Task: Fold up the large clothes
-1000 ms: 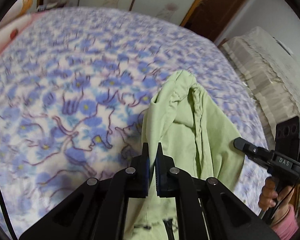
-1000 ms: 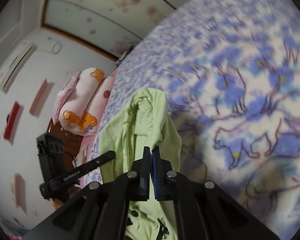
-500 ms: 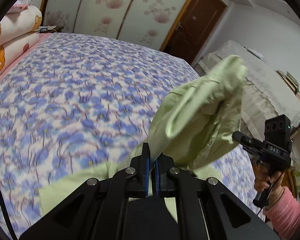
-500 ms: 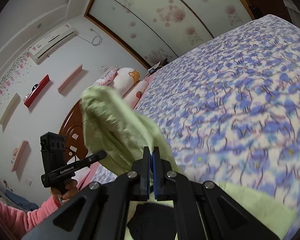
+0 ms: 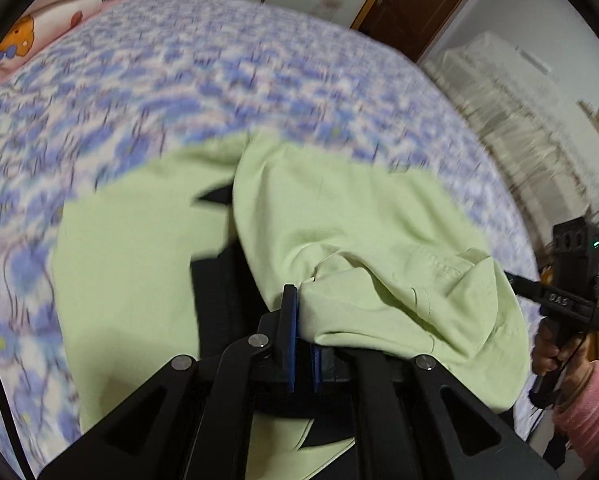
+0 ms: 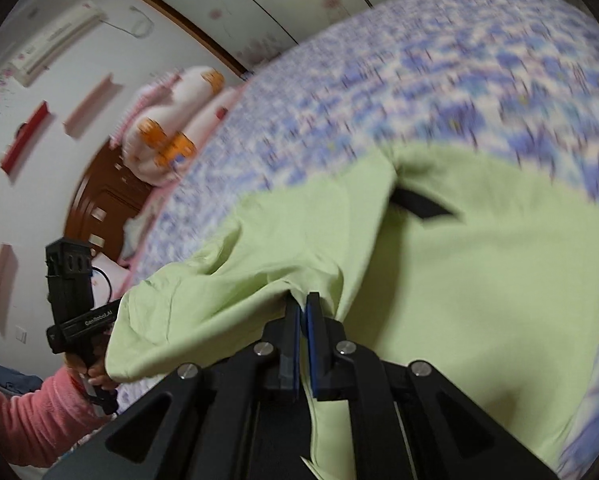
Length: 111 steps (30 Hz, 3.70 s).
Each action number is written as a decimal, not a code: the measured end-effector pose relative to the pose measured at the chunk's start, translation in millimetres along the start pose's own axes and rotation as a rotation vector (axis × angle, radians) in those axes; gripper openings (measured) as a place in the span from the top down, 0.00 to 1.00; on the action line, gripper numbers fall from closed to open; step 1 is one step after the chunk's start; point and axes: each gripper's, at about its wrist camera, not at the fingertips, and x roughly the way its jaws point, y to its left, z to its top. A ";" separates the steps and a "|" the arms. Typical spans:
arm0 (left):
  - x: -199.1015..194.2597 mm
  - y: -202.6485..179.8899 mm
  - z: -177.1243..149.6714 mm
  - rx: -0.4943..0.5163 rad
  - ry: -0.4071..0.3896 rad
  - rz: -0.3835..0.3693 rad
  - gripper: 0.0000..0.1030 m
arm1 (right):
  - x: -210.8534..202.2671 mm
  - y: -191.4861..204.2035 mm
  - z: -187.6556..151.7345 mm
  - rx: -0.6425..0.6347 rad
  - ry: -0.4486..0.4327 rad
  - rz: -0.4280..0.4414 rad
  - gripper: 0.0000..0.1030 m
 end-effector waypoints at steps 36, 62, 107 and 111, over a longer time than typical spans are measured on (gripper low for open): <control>34.1 -51.8 43.9 -0.091 -0.041 0.145 0.66 | 31.8 36.3 26.4 0.024 -0.171 -0.147 0.75; 114.7 3.4 111.3 -0.200 -0.191 0.194 0.76 | 92.5 -32.6 88.4 -0.015 -0.241 -0.385 1.00; -156.2 -28.9 -129.0 -0.229 -0.052 0.246 0.60 | -158.0 101.0 -181.1 -0.025 -0.239 -0.542 0.65; -177.0 -24.1 -171.7 -0.226 -0.009 0.272 0.47 | -169.5 102.5 -222.2 -0.033 -0.108 -0.558 0.51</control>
